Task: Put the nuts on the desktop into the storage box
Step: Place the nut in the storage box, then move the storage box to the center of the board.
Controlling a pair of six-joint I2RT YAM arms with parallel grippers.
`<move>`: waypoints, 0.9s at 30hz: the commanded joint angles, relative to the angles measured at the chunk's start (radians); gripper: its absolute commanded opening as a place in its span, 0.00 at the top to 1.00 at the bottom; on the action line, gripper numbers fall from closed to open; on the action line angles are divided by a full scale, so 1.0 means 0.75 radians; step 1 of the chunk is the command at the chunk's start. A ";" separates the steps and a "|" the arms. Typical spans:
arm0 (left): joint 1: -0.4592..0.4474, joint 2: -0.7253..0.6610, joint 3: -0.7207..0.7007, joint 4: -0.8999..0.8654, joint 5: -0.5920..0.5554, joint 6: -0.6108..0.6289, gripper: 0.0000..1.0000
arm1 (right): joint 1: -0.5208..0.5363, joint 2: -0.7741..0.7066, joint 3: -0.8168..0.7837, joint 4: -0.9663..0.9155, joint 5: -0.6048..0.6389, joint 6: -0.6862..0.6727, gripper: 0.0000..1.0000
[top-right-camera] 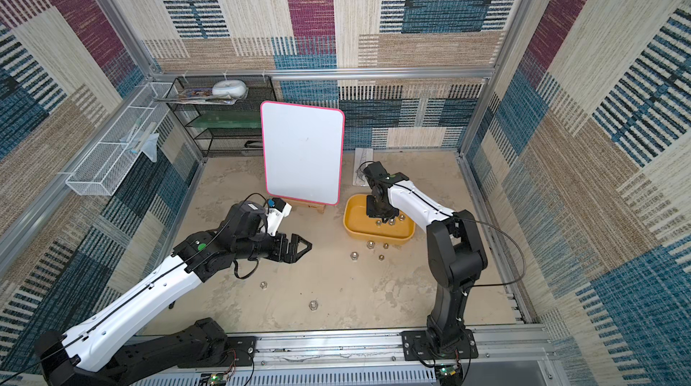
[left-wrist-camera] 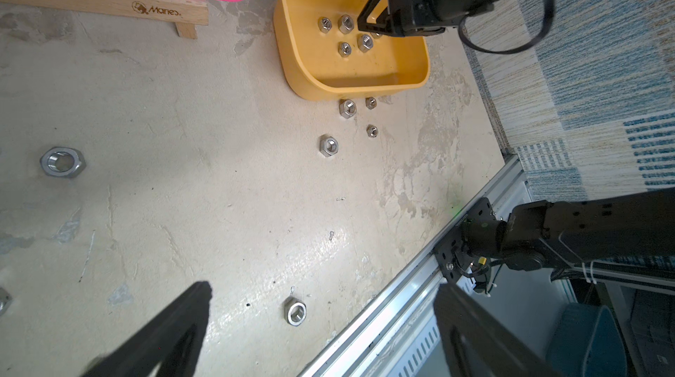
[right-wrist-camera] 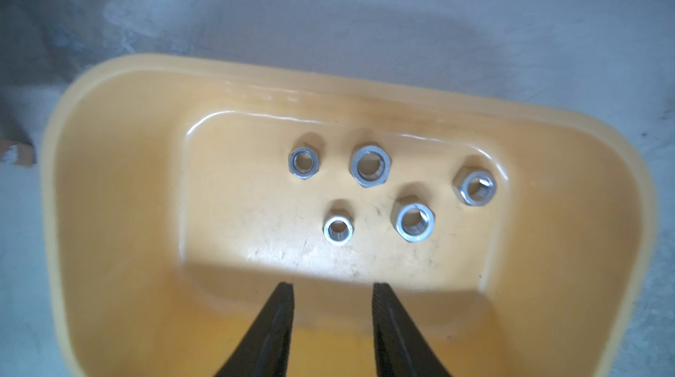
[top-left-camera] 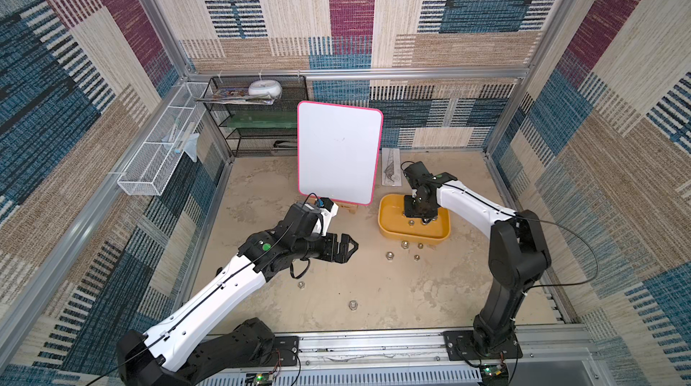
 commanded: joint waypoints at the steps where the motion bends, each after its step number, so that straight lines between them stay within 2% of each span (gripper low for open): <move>1: 0.000 0.016 -0.003 0.041 0.006 0.012 0.00 | 0.019 -0.126 -0.097 -0.060 -0.008 0.047 0.60; 5: 0.000 0.049 0.015 0.056 0.031 0.022 0.00 | 0.079 -0.269 -0.235 -0.105 -0.009 0.116 0.61; 11: 0.000 0.091 0.039 0.059 0.063 0.025 0.00 | 0.172 -0.381 -0.381 -0.084 -0.055 0.221 0.62; 15: 0.000 0.092 0.041 0.060 0.067 0.018 0.00 | 0.174 -0.354 -0.436 -0.025 -0.075 0.233 0.63; 27: -0.002 0.037 -0.063 0.132 0.082 -0.077 0.00 | 0.148 -0.157 -0.354 0.073 -0.017 0.164 0.62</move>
